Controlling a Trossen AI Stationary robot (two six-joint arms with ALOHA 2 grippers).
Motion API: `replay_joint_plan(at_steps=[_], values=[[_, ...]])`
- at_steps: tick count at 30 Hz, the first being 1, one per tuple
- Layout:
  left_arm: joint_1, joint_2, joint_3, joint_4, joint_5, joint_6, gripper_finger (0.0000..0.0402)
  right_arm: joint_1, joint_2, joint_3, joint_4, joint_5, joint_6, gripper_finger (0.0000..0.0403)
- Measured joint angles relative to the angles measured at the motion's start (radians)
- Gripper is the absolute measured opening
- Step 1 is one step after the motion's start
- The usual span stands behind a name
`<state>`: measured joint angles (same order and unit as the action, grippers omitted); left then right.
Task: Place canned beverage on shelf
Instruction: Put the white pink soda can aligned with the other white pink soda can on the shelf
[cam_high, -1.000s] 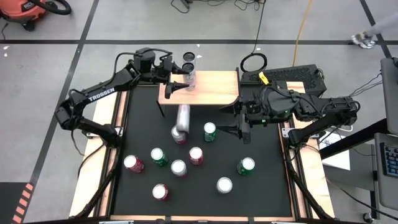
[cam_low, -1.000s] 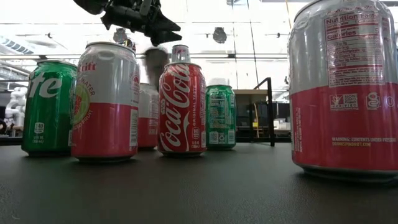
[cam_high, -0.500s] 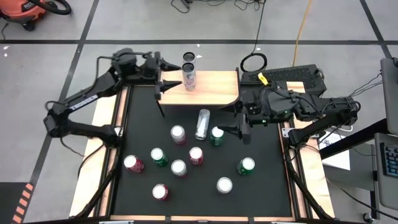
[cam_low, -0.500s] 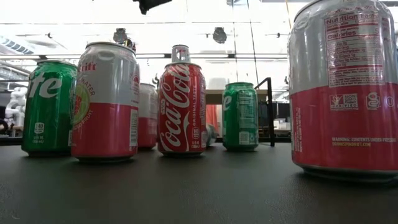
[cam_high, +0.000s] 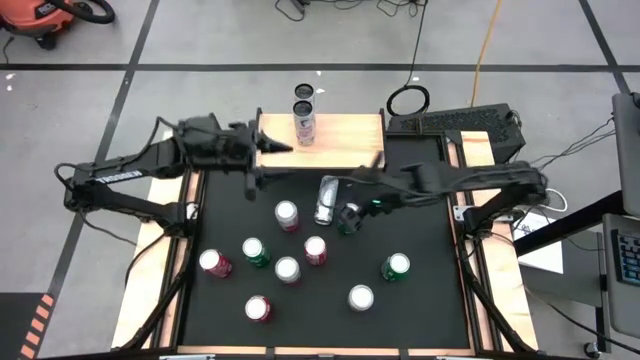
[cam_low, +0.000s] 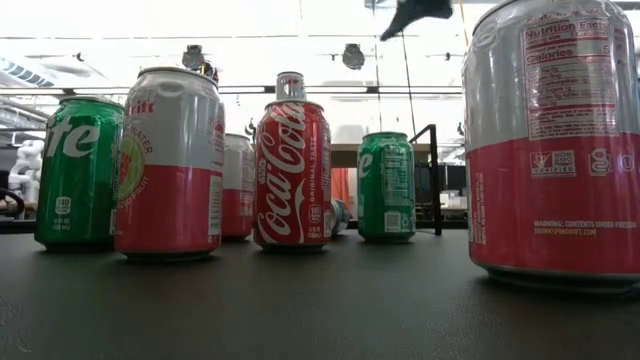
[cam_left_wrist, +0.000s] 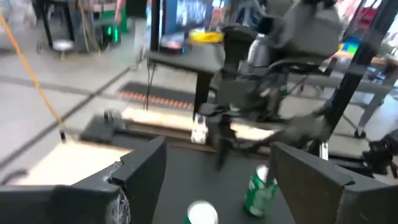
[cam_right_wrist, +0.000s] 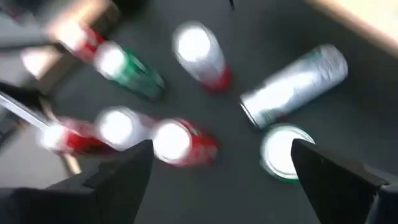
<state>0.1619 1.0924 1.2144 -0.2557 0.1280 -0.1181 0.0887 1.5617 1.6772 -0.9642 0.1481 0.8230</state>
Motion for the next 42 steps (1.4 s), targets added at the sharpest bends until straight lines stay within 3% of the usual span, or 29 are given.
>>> replay_joint_plan(at_steps=[3, 8, 12, 19, 32, 42], values=[[-0.066, 0.004, 0.0, -0.075, -0.077, -0.042, 0.0285, -0.054, 0.055, 0.0, -0.063, -0.066, -0.099, 0.0358], [-0.139, 0.025, -0.003, -0.185, -0.153, -0.111, 0.0285, -0.12, 0.101, 0.0, -0.113, -0.075, -0.323, 0.0358], [-0.18, 0.038, -0.002, -0.208, -0.18, -0.137, 0.0285, -0.148, 0.142, 0.0, -0.107, -0.172, -0.483, 0.0359], [-0.235, 0.059, -0.002, -0.199, -0.23, -0.14, 0.0285, -0.161, 0.215, 0.001, -0.124, -0.182, -0.66, 0.037], [-0.304, 0.061, -0.002, -0.209, -0.282, -0.191, 0.0285, -0.196, 0.339, 0.001, -0.165, -0.227, -0.756, 0.0383], [-0.349, 0.061, -0.002, -0.209, -0.329, -0.191, 0.0285, -0.161, 0.366, 0.0, -0.265, -0.254, -0.669, 0.0315]])
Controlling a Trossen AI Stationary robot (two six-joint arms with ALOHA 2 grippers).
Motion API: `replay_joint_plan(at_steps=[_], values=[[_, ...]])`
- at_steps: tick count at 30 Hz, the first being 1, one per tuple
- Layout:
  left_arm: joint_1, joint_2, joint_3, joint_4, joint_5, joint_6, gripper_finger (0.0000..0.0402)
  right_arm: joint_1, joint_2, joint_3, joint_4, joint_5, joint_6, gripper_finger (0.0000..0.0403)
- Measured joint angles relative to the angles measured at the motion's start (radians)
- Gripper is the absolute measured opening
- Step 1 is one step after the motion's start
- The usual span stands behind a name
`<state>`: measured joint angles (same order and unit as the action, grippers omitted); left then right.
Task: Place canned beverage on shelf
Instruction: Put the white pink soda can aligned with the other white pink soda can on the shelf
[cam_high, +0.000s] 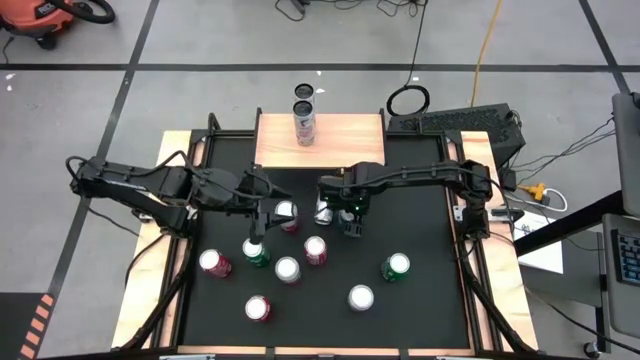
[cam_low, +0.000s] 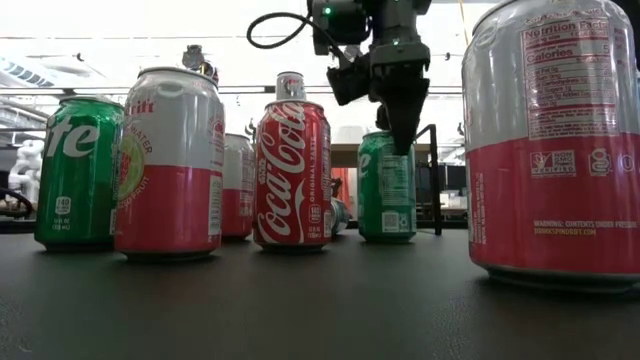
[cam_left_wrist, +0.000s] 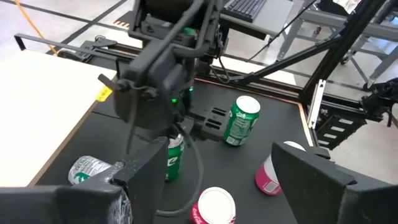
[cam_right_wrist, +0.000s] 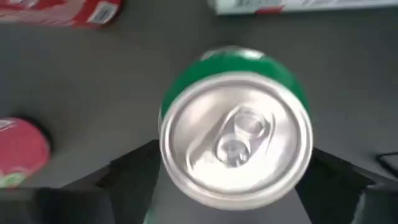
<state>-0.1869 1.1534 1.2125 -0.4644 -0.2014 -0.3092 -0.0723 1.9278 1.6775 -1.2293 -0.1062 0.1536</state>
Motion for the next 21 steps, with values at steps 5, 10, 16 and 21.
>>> replay_joint_plan(at_steps=[5, 10, 16, 21], values=[[-0.004, 0.0, 0.0, 0.0, -0.013, 0.003, 0.0285, 0.032, -0.008, 0.0, -0.017, -0.003, 0.061, 0.0285], [-0.004, 0.0, 0.0, 0.0, -0.013, 0.004, 0.0285, 0.055, -0.016, 0.0, -0.043, -0.003, 0.156, 0.0279], [-0.004, 0.0, 0.0, -0.001, -0.013, 0.002, 0.0285, 0.074, -0.09, 0.0, -0.119, -0.005, 0.244, 0.0309], [-0.003, 0.0, 0.0, 0.0, -0.013, 0.003, 0.0285, 0.064, -0.18, 0.0, -0.04, 0.066, 0.289, 0.0336]])
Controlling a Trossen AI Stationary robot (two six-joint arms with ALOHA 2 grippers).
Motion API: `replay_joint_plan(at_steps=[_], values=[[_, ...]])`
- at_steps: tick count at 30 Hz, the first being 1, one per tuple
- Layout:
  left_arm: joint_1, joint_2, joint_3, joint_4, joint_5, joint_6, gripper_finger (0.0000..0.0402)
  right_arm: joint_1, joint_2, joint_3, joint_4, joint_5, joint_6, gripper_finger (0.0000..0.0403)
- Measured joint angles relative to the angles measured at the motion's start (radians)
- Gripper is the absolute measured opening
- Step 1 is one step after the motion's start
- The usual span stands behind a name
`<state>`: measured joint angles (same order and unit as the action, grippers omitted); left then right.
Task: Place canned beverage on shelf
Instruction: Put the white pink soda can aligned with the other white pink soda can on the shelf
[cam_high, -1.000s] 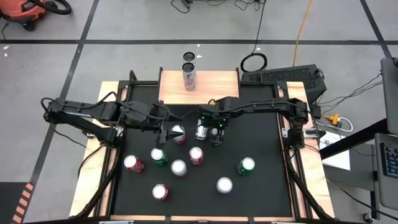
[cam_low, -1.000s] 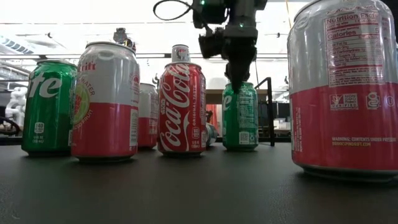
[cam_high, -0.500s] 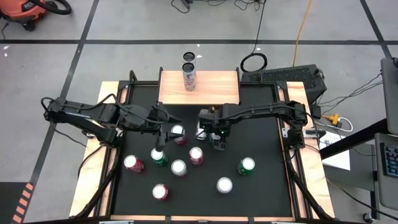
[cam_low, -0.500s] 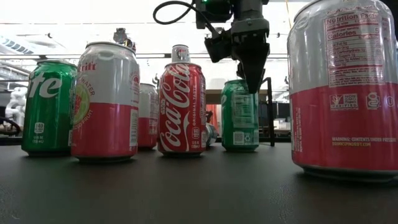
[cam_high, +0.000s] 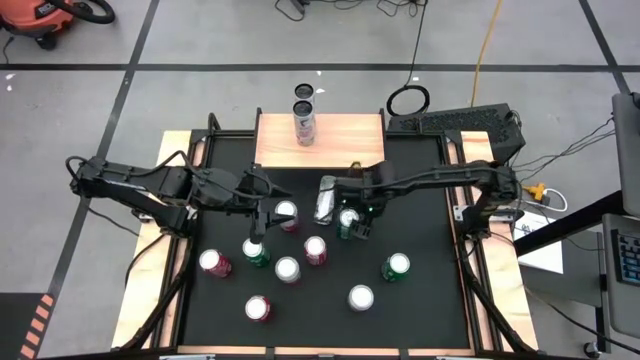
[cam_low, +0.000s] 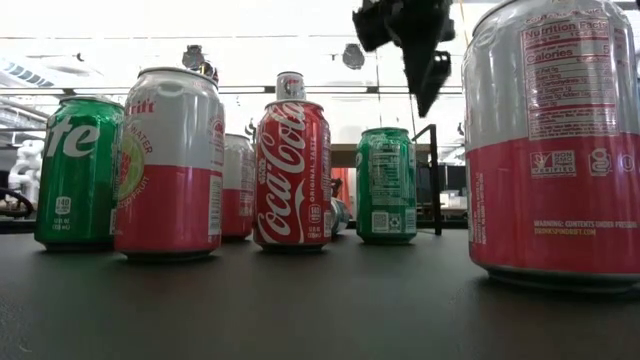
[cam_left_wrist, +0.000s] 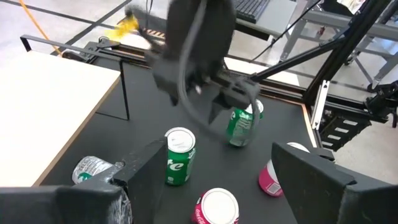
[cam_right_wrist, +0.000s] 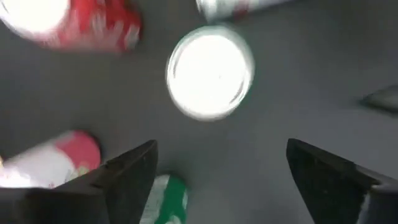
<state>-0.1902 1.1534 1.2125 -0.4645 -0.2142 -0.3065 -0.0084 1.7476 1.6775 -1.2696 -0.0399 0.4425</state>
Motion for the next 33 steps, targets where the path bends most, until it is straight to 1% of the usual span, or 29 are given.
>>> replay_joint_plan(at_steps=[4, 7, 14, 20, 24, 30, 33], values=[[0.0, 0.0, 0.0, 0.0, -0.002, 0.005, 0.0285, -0.026, -0.007, 0.001, 0.139, 0.016, -0.076, 0.0348], [0.0, 0.0, 0.0, 0.0, -0.007, 0.017, 0.0285, -0.035, 0.02, 0.001, 0.221, -0.012, -0.185, 0.0351], [0.0, 0.0, 0.0, 0.0, -0.008, -0.021, 0.0285, -0.049, 0.073, 0.0, 0.184, -0.06, -0.359, 0.0355], [0.0, 0.0, 0.0, 0.002, -0.017, -0.045, 0.0285, -0.065, 0.127, 0.0, 0.201, -0.091, -0.448, 0.0354], [0.0, 0.0, 0.0, 0.002, -0.026, -0.048, 0.0285, -0.07, 0.17, 0.0, 0.164, -0.095, -0.437, 0.0345], [0.0, 0.0, 0.0, 0.002, -0.027, -0.053, 0.0285, -0.044, 0.17, 0.0, 0.141, -0.094, -0.396, 0.0294], [0.0, 0.0, 0.0, 0.003, -0.028, -0.053, 0.0285, -0.025, 0.165, 0.0, 0.122, -0.098, -0.367, 0.0277]])
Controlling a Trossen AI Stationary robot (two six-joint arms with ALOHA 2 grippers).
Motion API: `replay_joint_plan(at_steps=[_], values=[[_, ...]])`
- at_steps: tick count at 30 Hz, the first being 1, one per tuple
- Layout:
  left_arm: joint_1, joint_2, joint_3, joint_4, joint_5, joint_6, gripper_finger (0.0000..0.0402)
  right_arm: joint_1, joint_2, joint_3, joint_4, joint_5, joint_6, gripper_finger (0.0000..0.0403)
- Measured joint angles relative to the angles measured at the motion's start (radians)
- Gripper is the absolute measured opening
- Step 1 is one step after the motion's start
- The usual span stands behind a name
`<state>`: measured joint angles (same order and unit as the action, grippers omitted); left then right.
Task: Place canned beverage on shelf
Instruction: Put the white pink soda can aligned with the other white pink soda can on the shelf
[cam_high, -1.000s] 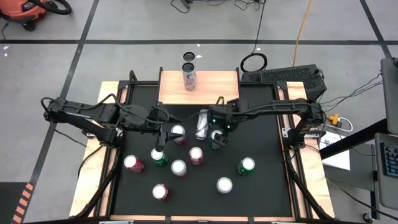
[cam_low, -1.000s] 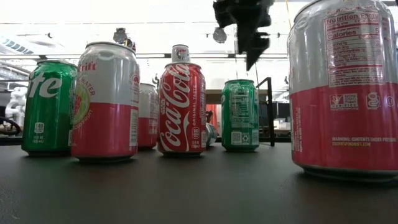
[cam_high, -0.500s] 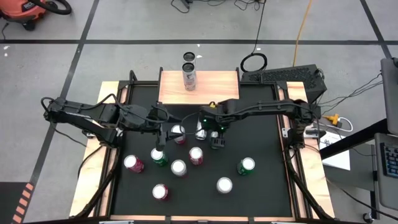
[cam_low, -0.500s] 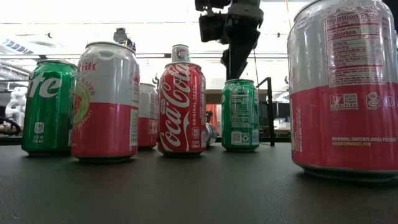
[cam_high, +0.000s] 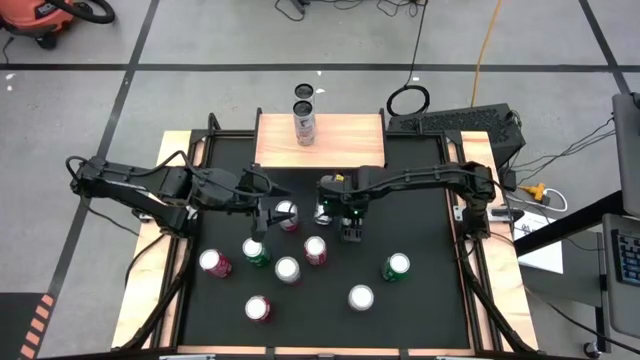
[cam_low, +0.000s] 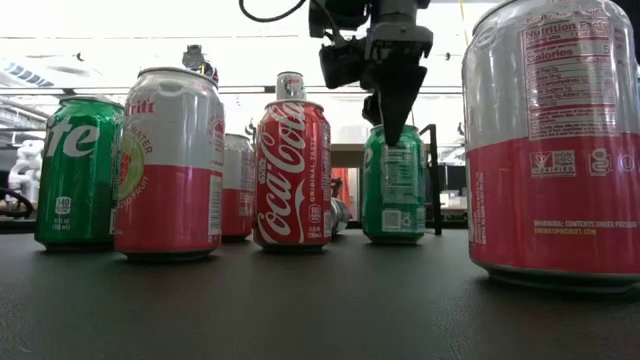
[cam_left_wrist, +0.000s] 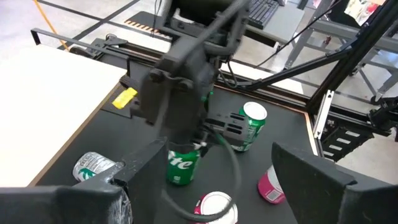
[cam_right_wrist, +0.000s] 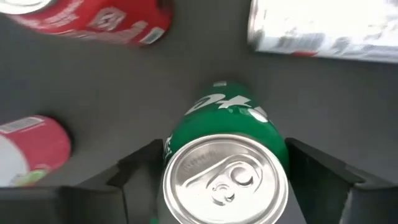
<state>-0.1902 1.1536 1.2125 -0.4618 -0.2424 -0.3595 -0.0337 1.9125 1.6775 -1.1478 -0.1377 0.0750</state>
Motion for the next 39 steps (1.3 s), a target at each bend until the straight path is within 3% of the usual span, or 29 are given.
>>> replay_joint_plan(at_steps=[6, 21, 29, 32, 39], values=[[0.0, 0.0, 0.0, 0.0, -0.002, 0.003, 0.0285, 0.031, 0.0, 0.0, -0.017, -0.021, 0.114, 0.0285], [0.0, -0.007, 0.0, 0.001, -0.002, 0.001, 0.0286, -0.006, -0.078, 0.0, -0.02, -0.018, 0.408, 0.0365], [-0.002, -0.053, 0.0, -0.001, -0.002, -0.001, 0.0286, -0.056, -0.078, 0.0, 0.237, 0.137, 0.827, 0.0374], [-0.002, -0.081, 0.0, -0.001, -0.002, -0.001, 0.0286, -0.068, -0.053, 0.002, 0.316, 0.177, 0.872, 0.0374], [-0.002, -0.132, 0.0, -0.017, -0.002, -0.002, 0.0286, -0.109, 0.026, 0.0, 0.312, 0.243, 0.94, 0.0374]])
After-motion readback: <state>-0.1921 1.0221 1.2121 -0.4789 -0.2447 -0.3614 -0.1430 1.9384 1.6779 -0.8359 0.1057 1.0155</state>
